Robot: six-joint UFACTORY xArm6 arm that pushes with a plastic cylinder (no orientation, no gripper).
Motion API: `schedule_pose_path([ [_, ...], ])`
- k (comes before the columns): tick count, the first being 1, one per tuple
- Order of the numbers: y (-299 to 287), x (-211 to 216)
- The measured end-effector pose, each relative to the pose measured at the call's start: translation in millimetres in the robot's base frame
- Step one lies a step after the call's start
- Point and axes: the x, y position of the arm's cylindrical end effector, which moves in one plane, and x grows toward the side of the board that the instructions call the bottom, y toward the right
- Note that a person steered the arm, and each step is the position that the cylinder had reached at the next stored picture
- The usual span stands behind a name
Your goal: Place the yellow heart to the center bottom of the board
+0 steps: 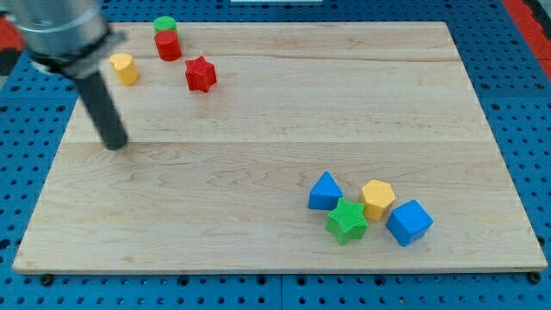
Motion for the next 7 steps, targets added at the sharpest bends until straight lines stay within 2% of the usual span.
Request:
schedule_pose_path([
  [1,-27,-68],
  [2,-53,-113],
  [6,-30,-126],
  [7,-30,-167],
])
